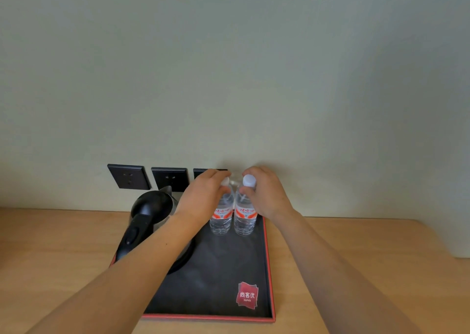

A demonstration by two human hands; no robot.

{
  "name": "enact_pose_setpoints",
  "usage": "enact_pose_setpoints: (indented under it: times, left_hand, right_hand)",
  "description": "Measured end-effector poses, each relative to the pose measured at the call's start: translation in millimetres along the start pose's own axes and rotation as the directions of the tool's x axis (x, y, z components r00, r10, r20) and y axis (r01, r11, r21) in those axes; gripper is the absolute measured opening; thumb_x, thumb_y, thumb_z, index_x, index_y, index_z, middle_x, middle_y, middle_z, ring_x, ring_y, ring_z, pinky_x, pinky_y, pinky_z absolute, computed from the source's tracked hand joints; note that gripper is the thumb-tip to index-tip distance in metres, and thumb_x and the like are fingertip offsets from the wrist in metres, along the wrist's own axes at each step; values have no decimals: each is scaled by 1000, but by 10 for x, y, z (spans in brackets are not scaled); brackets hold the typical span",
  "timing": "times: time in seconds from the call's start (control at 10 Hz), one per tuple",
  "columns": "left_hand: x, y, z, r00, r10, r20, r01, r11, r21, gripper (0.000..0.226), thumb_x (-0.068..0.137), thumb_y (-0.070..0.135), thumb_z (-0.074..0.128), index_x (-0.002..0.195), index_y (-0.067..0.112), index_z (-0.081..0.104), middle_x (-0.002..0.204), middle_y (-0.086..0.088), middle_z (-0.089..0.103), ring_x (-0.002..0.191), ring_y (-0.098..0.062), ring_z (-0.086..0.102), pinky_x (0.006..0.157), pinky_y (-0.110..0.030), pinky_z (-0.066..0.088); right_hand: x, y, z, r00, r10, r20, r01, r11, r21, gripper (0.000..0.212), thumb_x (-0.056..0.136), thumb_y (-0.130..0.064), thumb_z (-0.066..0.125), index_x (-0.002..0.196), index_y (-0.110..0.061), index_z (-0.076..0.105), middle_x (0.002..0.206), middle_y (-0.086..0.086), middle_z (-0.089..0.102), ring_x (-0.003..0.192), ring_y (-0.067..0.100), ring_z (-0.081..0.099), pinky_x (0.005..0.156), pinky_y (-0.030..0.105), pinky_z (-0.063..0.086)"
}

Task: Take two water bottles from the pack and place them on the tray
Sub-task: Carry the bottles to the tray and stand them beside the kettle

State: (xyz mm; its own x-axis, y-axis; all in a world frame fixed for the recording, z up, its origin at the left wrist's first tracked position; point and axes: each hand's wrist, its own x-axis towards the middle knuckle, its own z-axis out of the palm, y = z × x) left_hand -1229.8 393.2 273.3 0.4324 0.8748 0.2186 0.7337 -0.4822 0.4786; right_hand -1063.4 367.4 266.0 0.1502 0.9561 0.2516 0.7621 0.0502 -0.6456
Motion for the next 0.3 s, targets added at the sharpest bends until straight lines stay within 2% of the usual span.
enact_pose_setpoints:
  times: [0.1,0.2,0.3]
  left_hand:
    - [-41,4,-8,998,-8,59,9,1000,-3,53,97,20,61,147,19,45,150,-8,49,132,-27,50,101,-36,46]
    - [-124,5,-61,993,3,117,-2,1000,-8,65,94,29,65,152,26,34,156,-4,42,137,-24,45,105,-38,46]
    - [-244,1,-231,998,12,68,-8,999,-54,64,94,38,63,151,29,35,155,0,43,135,-21,48,103,-35,43]
  right_hand:
    - [-43,-15,9,1000,25,2,-25,1000,-3,31,85,-11,73,115,-7,65,115,11,62,103,27,57,82,26,43]
    - [-81,-53,-39,997,74,-8,-74,997,24,42,87,-18,73,126,-9,61,123,10,60,109,26,58,95,34,48]
    - [-163,-169,-157,989,136,-62,-130,987,92,42,90,-25,69,129,-13,59,119,8,61,97,18,59,90,31,50]
